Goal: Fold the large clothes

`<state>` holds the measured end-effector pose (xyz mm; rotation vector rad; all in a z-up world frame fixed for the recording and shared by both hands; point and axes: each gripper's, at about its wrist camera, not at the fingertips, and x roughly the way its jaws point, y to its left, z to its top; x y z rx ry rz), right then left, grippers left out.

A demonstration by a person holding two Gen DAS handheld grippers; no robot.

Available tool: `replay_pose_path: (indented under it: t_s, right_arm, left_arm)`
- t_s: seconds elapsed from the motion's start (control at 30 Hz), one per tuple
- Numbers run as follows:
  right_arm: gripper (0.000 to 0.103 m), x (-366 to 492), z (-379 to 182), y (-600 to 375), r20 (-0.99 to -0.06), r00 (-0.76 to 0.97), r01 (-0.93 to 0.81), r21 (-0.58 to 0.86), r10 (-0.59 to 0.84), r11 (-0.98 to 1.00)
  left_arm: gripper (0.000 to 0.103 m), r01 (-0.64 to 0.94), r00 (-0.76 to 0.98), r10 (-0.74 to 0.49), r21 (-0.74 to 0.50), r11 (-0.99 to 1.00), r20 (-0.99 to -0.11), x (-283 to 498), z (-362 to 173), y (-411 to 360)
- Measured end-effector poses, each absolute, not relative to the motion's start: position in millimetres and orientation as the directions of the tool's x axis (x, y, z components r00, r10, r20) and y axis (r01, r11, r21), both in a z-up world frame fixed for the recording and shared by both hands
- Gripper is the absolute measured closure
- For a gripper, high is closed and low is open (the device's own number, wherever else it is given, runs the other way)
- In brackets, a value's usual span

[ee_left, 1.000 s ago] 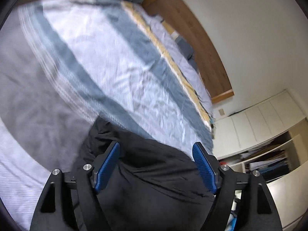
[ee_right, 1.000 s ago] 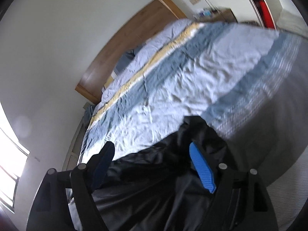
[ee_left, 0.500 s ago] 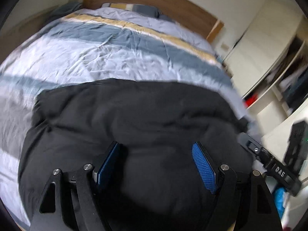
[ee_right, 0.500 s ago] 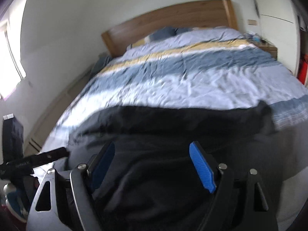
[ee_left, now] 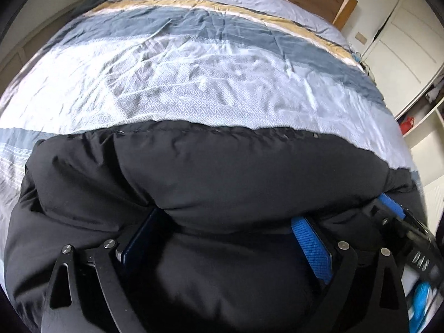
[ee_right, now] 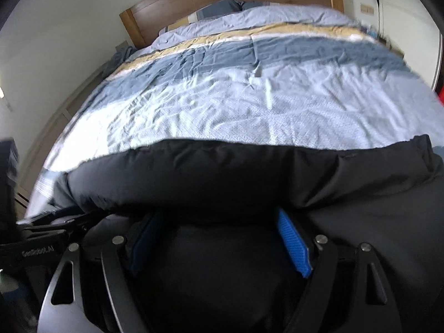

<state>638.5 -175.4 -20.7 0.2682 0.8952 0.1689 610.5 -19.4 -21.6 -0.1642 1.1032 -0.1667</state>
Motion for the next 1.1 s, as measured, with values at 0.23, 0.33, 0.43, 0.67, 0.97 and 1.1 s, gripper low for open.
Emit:
replay_pose_path:
  t_s: [0.23,0.33,0.43,0.67,0.97,1.1]
  right_arm:
    - [0.024,618.2,-34.8,-271.3,-0.754,0.635,0.122,0.315,0.170,0.941]
    - [0.024,604.6,-41.4,-303.3,-0.781,0.615,0.202,0.285,0.105,0.937]
    - [0.024,588.3,-31.3,-316.1,-0.801,0.599,0.250,0.183,-0.003,0.951]
    - [0.024,529.8,22.9,-275.4,-0.671,0.728,0.072,0.278,0.140,0.958]
    - [0.024,493.3,-23.6,-261.9,-0.755,0.647,0.127,0.239,0.102,0.963]
    - [0.024,462.7,-3.5,-263.2,-0.744,0.667,0.141,0.172,0.035,0.975]
  left_arm:
    - [0.007,-0.093,0.427,-0.155,-0.213,0.972,-0.891,619.8,-27.1,47.9]
    - [0.006,-0.158,0.394,-0.080,-0.153,0.976,-0.916,615.9,-31.6,75.7]
    - [0.015,-0.221,0.408,-0.011,-0.111,0.969,-0.913,598.9,-19.1,103.6]
    - [0.015,-0.119,0.520,-0.247,-0.356,0.927,-0.818,528.6,16.6,114.0]
    - [0.014,-0.211,0.482,-0.149,-0.280,0.936,-0.864,477.5,-20.5,144.1]
    - [0.015,-0.186,0.566,-0.165,-0.320,0.929,-0.808,440.8,1.6,156.3]
